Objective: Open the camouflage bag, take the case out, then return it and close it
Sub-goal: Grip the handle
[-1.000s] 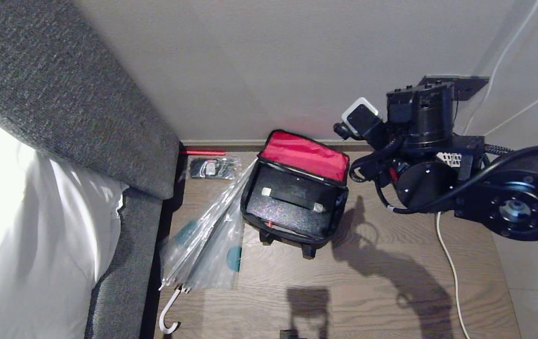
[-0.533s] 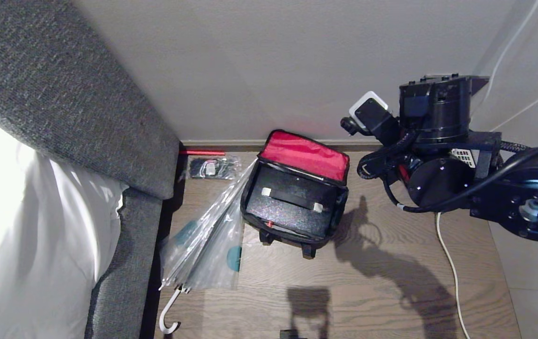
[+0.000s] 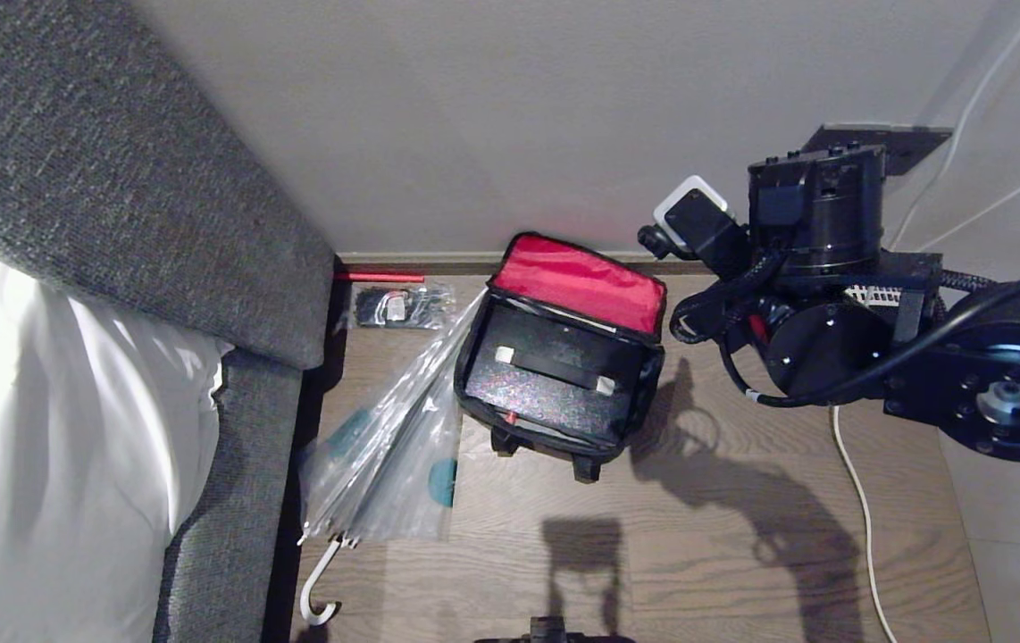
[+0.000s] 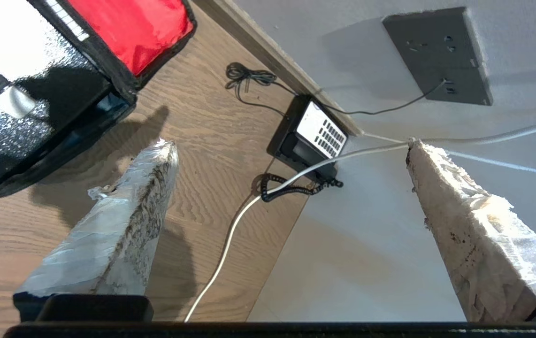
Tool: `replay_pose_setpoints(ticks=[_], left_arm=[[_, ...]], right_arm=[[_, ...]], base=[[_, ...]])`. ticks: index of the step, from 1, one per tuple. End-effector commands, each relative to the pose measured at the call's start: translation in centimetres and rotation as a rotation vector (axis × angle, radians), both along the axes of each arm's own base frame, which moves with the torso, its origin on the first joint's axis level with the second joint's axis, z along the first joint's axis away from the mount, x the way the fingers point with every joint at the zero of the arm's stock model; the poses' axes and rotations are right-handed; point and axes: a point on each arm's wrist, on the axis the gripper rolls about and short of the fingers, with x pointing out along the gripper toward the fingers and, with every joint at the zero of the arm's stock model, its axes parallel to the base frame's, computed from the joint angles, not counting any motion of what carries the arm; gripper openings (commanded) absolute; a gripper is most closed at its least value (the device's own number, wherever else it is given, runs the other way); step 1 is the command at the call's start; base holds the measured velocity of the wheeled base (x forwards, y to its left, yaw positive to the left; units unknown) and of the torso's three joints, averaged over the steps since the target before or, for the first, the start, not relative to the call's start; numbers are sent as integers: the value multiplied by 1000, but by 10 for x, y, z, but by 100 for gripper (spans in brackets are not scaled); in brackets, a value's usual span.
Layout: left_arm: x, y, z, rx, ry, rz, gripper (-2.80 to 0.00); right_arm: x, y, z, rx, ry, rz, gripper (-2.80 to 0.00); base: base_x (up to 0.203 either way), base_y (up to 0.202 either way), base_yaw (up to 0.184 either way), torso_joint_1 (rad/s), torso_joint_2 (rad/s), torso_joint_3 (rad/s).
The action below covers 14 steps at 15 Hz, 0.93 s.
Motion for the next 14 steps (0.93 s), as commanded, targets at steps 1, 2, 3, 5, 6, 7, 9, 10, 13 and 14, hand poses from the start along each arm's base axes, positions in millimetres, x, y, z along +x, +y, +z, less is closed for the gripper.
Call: replay_pose_setpoints(ticks=[1, 2, 3, 5, 6, 7, 9, 10, 13, 14], left_arm=[[0, 0, 0, 1, 0, 0, -280], [0, 0, 0, 1, 0, 0, -280], [0, 0, 0, 1, 0, 0, -280], [0, 0, 0, 0, -2, 0, -280], [0, 0, 0, 0, -2, 0, -280], [0, 0, 0, 0, -2, 2, -280], [0, 0, 0, -3, -2, 2, -280], [0, 0, 0, -2, -2, 0, -280], [0, 0, 0, -2, -2, 2, -280], [0, 0, 0, -2, -2, 2, -280]], right_arm=[[1, 1, -1, -6, 2, -5, 0], [2, 1, -2, -7, 4, -5, 0], [2, 2, -3, -8, 4, -4, 0], [1, 5, -5, -13, 10, 4, 0], [2, 6, -7, -18, 16, 6, 0], [3, 8, -10, -19, 18, 9, 0], [3, 13, -14, -22, 24, 18, 0], [3, 15, -15, -21, 26, 21, 0], [13, 27, -39, -40, 69, 21, 0], [15, 36, -53, -57, 93, 23, 0]], base=[[0, 0, 0, 0, 0, 0], [0, 0, 0, 0, 0, 0], [0, 0, 0, 0, 0, 0], [0, 0, 0, 2, 3, -71], [0, 0, 0, 2, 1, -152], [0, 0, 0, 6, 4, -147], [0, 0, 0, 2, 2, -65], [0, 0, 0, 2, 7, -32], [0, 0, 0, 0, 0, 0], [0, 0, 0, 0, 0, 0]])
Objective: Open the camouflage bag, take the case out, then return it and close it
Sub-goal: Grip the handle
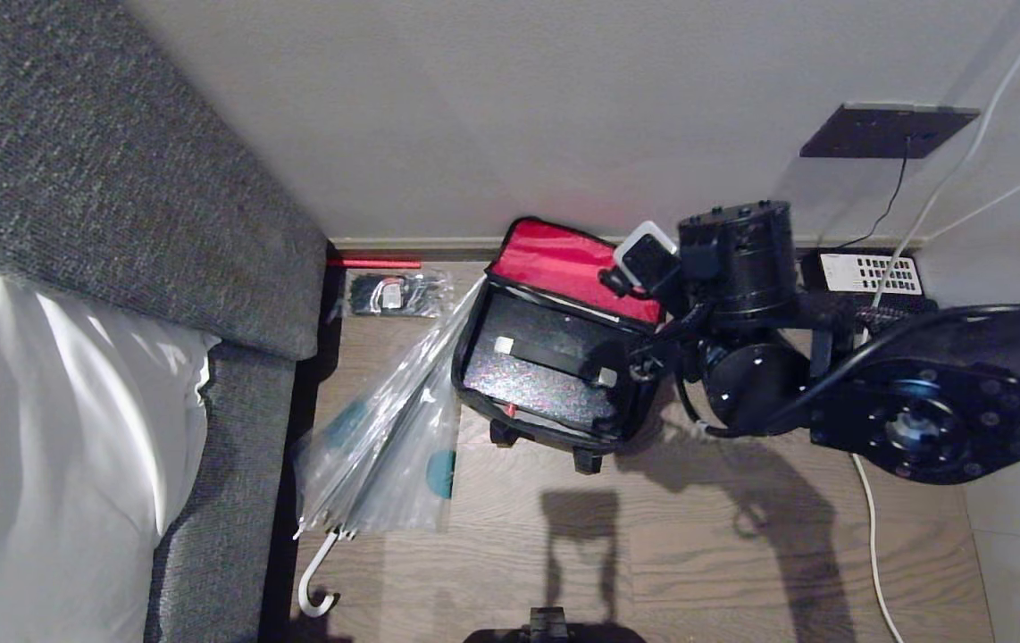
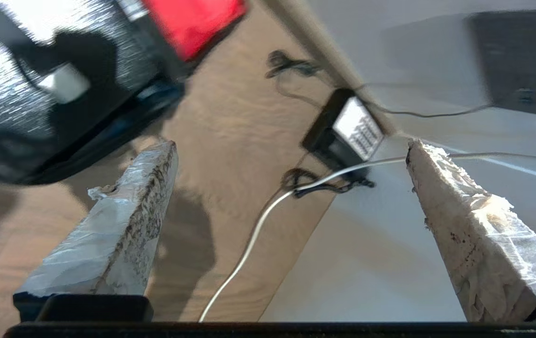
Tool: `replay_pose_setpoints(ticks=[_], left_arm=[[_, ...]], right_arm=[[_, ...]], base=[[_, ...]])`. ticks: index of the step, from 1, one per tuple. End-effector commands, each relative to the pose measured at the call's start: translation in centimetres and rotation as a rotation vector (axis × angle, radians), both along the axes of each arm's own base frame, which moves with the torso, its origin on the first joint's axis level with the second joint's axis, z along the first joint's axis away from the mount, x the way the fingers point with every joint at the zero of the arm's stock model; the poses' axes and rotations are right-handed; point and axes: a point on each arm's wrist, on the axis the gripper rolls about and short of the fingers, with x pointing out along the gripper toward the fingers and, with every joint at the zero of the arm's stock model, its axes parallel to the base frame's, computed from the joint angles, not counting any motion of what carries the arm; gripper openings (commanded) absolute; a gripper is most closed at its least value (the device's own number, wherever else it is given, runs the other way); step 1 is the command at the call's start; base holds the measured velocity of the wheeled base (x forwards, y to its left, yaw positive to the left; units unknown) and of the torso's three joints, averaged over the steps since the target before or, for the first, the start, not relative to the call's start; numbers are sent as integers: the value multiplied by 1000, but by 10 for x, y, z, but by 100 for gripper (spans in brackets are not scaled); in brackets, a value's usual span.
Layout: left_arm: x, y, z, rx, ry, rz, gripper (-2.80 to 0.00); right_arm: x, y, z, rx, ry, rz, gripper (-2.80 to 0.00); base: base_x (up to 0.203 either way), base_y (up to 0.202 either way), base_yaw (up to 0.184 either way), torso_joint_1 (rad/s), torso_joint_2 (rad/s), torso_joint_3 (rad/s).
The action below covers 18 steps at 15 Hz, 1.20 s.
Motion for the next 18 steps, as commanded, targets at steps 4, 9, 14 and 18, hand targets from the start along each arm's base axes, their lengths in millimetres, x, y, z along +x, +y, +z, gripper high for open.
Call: replay_pose_setpoints(ticks=[4, 9, 14, 18], left_arm=[[0, 0, 0, -1, -1, 0, -280], [0, 0, 0, 0, -1, 0, -280], [0, 0, 0, 0, -1, 0, -280], [0, 0, 0, 0, -1, 0, -280]], right_arm=[[16, 47, -87, -78, 112, -22, 0], [21, 97, -150, -78, 112, -4, 0], [53, 134, -176, -9, 89, 40, 0], [83, 136, -186, -40, 67, 24, 0]], base=[[0, 0, 0, 0, 0, 0], [0, 0, 0, 0, 0, 0], [0, 0, 0, 0, 0, 0], [0, 0, 0, 0, 0, 0]])
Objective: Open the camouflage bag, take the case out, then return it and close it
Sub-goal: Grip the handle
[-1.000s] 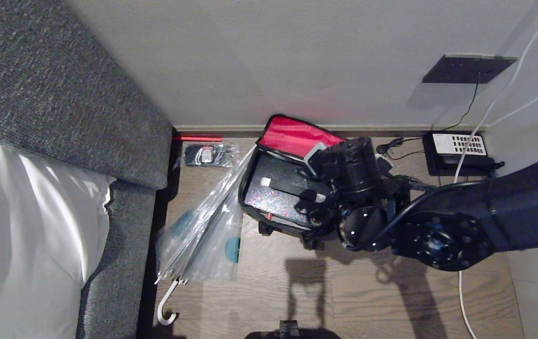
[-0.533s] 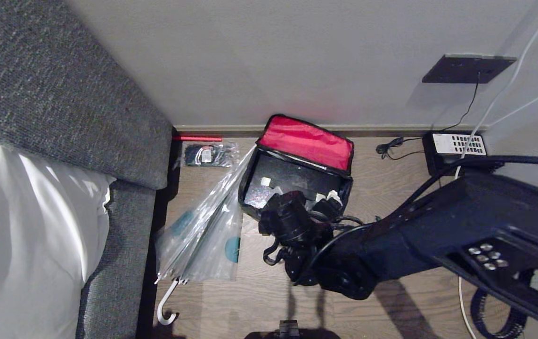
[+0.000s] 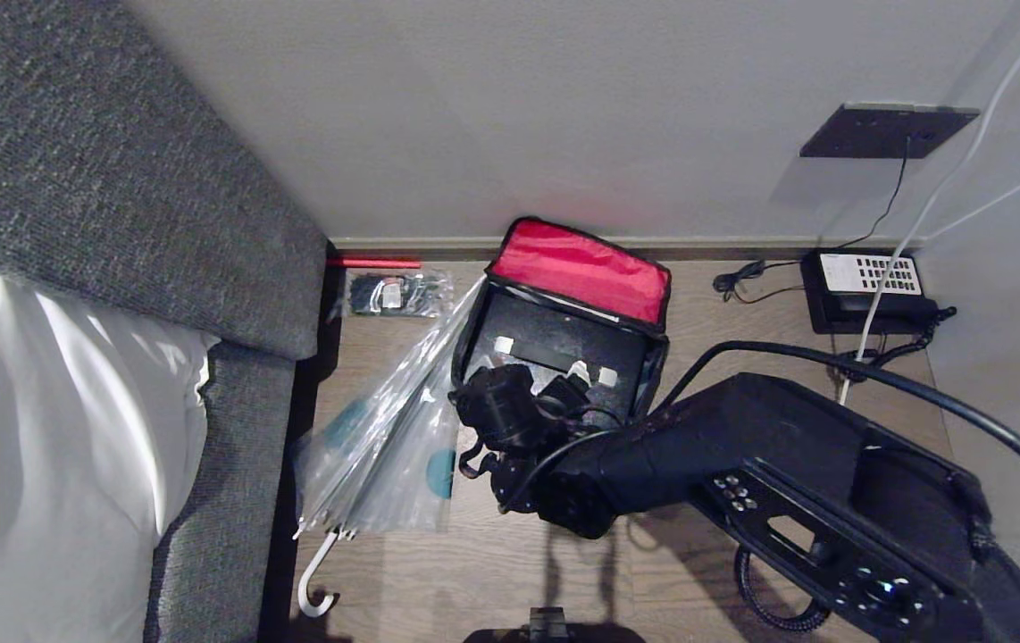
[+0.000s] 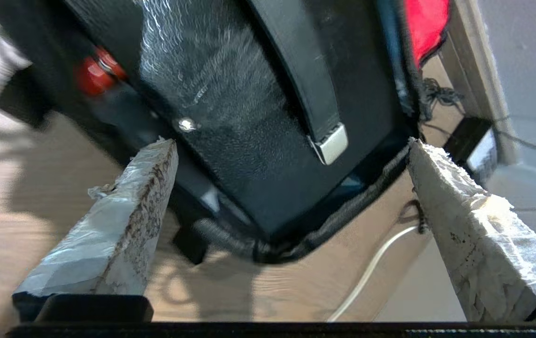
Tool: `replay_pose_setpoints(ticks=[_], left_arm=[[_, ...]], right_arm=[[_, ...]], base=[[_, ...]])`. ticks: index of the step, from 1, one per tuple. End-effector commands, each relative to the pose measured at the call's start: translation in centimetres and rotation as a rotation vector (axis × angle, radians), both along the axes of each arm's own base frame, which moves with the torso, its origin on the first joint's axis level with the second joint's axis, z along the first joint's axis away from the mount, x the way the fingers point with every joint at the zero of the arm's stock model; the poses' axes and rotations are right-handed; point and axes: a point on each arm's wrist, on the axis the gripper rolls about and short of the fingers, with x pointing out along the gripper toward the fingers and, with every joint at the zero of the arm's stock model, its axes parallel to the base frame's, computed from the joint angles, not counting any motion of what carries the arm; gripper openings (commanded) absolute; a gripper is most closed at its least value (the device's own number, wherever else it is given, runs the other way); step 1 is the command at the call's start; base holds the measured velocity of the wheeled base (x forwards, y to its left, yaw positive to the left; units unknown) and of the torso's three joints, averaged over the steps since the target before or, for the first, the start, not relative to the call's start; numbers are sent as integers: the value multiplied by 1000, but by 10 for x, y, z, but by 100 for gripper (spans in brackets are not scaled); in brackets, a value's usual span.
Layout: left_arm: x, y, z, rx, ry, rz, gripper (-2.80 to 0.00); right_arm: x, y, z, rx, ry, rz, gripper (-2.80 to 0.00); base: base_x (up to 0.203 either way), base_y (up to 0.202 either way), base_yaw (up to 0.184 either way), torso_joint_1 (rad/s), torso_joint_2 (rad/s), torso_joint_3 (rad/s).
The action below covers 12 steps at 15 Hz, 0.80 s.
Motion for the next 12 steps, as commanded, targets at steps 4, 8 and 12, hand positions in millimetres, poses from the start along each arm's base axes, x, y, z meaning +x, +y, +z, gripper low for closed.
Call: replay_pose_setpoints(ticks=[4, 8, 12], left_arm=[[0, 0, 0, -1, 1, 1, -280], [0, 0, 0, 0, 1, 1, -280], [0, 0, 0, 0, 2, 1, -280]], right_arm=[[34, 3, 3, -25, -33, 27, 0], [57, -8, 7, -66, -54, 31, 0], [68, -24, 26, -157, -93, 40, 0]], base=[[0, 0, 0, 0, 0, 0], [0, 0, 0, 0, 0, 0], [0, 0, 0, 0, 0, 0]])
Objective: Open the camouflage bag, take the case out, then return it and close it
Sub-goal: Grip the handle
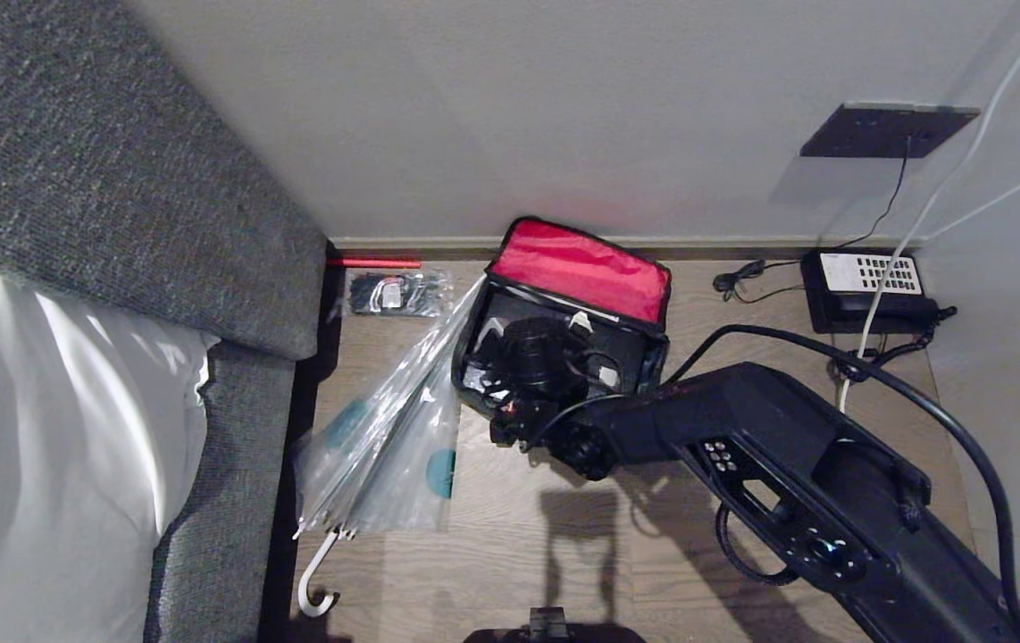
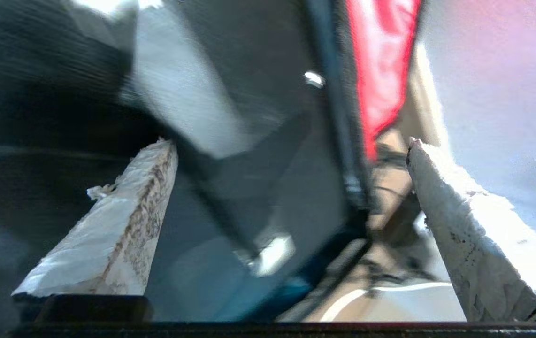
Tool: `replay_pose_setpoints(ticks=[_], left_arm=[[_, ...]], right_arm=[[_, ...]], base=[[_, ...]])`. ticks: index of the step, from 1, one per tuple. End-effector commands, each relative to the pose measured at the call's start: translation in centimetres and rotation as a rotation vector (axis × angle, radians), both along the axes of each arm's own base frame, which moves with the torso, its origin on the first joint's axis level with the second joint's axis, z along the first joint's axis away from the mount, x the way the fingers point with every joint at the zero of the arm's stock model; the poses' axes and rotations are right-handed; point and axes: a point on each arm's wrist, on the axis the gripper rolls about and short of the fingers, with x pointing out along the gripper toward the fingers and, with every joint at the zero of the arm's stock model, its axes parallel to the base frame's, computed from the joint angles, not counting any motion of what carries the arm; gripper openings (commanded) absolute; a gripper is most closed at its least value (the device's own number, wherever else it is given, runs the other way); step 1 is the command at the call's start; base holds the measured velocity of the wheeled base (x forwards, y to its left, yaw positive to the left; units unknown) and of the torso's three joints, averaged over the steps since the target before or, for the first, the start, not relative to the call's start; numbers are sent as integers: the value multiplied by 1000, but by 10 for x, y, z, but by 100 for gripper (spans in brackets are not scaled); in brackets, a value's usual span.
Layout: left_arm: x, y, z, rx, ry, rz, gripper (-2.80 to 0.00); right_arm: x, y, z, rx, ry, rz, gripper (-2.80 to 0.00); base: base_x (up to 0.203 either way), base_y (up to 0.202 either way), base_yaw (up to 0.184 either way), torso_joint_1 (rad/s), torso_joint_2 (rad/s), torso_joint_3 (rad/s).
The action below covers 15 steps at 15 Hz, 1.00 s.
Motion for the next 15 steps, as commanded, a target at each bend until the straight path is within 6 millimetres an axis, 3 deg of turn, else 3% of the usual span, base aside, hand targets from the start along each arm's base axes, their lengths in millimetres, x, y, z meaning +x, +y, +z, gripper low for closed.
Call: replay_pose_setpoints(ticks=[1, 5, 8, 12, 15], left_arm=[[0, 0, 0, 1, 2, 1, -280], [0, 0, 0, 1, 1, 0, -280], [0, 0, 0, 1, 1, 1, -280], [0, 0, 0, 1, 1, 1, -280], [0, 0, 0, 1, 1, 0, -280]], right_arm=[[1, -4, 10, -13, -30, -5, 0], [-22, -16, -22, -190, 10, 35, 0], [-49, -2, -42, -243, -26, 105, 0], [-51, 2, -48, -217, -98, 83, 0], [-66, 4, -72, -279, -93, 55, 0]], base=[[0, 0, 0, 0, 0, 0], [0, 0, 0, 0, 0, 0], [0, 0, 0, 0, 0, 0], [0, 0, 0, 0, 0, 0], [0, 0, 0, 0, 0, 0]])
